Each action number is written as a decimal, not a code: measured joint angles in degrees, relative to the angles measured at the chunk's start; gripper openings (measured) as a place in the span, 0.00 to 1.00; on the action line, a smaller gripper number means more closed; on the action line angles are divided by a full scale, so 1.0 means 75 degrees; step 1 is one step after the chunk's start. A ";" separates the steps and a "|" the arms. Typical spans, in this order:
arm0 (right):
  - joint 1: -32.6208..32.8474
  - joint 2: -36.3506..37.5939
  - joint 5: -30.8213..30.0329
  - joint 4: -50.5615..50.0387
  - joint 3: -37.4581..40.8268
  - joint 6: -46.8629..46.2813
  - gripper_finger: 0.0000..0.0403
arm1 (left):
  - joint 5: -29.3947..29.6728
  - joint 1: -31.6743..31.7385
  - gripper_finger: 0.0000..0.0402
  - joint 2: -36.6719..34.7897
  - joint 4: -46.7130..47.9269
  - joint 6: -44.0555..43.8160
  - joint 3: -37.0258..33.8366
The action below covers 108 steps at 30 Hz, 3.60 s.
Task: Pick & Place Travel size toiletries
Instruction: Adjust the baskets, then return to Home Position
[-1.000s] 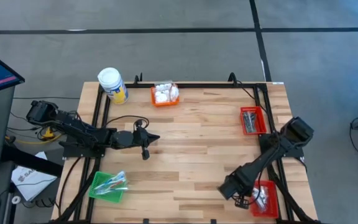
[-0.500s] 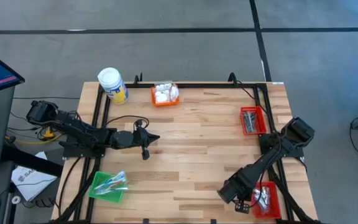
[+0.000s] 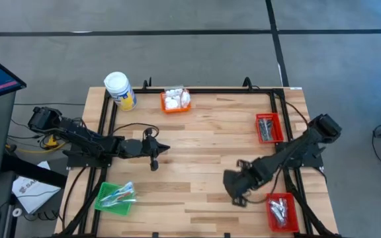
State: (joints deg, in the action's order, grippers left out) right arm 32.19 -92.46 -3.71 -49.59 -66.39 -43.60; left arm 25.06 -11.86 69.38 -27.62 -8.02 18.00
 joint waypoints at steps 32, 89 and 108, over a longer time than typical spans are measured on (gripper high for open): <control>-0.0126 0.0038 -0.2141 0.0592 0.0047 0.0875 0.00 | -0.3310 -0.2173 0.00 -0.0003 1.1839 -0.6369 0.2355; -0.2232 0.3920 -0.2769 0.6974 0.5008 0.4529 0.00 | -0.0759 -0.3825 0.00 -0.0003 1.1022 -0.6923 0.2349; -0.4320 0.5738 -0.1502 0.8878 0.7608 0.4588 0.00 | 0.0332 -0.3343 0.00 -0.0003 1.0823 -0.6762 0.2349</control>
State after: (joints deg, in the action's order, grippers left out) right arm -0.21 -49.43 -14.98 16.99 -9.33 -9.19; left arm 27.55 -36.93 69.36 53.55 -58.74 35.62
